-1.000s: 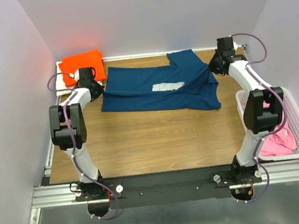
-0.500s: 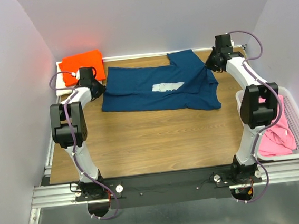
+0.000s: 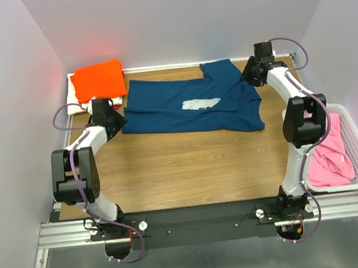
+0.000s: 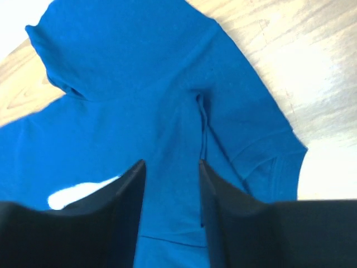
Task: Fold and stack the t-shirts
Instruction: Fold the tshirt
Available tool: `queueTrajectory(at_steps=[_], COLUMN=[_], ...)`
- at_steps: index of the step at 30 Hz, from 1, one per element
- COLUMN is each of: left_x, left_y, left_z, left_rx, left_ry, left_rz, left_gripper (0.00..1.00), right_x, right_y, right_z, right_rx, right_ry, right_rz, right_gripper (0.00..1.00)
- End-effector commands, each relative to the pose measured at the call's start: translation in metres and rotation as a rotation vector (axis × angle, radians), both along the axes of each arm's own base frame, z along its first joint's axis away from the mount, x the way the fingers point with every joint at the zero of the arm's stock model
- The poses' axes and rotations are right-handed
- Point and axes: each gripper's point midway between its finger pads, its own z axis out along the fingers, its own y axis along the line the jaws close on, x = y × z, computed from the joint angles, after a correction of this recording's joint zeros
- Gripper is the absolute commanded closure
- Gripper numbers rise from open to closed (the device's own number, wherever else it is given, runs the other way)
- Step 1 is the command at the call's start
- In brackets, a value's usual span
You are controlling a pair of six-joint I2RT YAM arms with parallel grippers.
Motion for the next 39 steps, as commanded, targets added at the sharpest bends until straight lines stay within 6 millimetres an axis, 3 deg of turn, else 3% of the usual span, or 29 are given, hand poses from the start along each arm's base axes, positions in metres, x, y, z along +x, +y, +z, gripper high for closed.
queueTrajectory(at_steps=[1, 3, 6, 7, 8, 10, 12, 14, 16, 23, 28, 33, 37, 39], left_x=[-0.026, -0.029, -0.025, -0.028, -0.026, -0.029, -0.026, -0.023, -0.017, -0.021, -0.022, -0.023, -0.021, -0.022], left_y=[0.004, 0.000, -0.005, -0.011, -0.023, -0.029, -0.030, -0.030, -0.025, -0.006, 0.007, 0.015, 0.018, 0.017], left_z=[-0.014, -0.018, -0.025, -0.031, -0.030, -0.036, -0.035, -0.033, -0.032, -0.042, -0.045, -0.050, -0.054, -0.057], left_rx=[0.008, -0.009, -0.035, -0.059, -0.071, -0.076, -0.078, -0.084, -0.061, -0.006, 0.053, 0.095, 0.112, 0.112], left_ry=[0.002, -0.007, -0.031, -0.020, -0.039, -0.034, -0.046, -0.058, -0.061, 0.001, 0.033, 0.056, 0.065, 0.071], left_rz=[0.039, 0.028, 0.012, -0.009, -0.031, -0.032, -0.022, -0.017, 0.013, 0.112, 0.168, 0.192, 0.198, 0.194], left_gripper=[0.48, 0.50, 0.53, 0.55, 0.55, 0.55, 0.55, 0.55, 0.57, 0.65, 0.65, 0.66, 0.76, 0.87], right_x=[-0.020, -0.033, -0.070, -0.080, -0.099, -0.117, -0.141, -0.155, -0.172, -0.196, -0.200, -0.201, -0.200, -0.199], right_y=[-0.010, -0.013, -0.019, -0.020, -0.021, -0.021, -0.023, -0.025, -0.022, -0.020, -0.020, -0.021, -0.022, -0.023], right_z=[0.005, 0.008, 0.005, 0.020, 0.002, 0.012, -0.003, -0.001, -0.014, -0.019, -0.021, -0.034, -0.043, -0.048], right_rx=[-0.025, -0.030, -0.037, -0.025, -0.023, -0.009, -0.014, -0.013, -0.003, 0.018, 0.023, 0.017, 0.014, 0.013], right_ry=[0.013, 0.021, 0.050, 0.022, 0.069, 0.047, 0.087, 0.076, 0.111, 0.117, 0.112, 0.134, 0.141, 0.141], right_rz=[-0.037, -0.050, -0.091, -0.106, -0.114, -0.132, -0.139, -0.152, -0.141, -0.136, -0.143, -0.148, -0.154, -0.165], right_gripper=[0.41, 0.39, 0.39, 0.39, 0.40, 0.40, 0.40, 0.41, 0.41, 0.41, 0.40, 0.38, 0.35, 0.35])
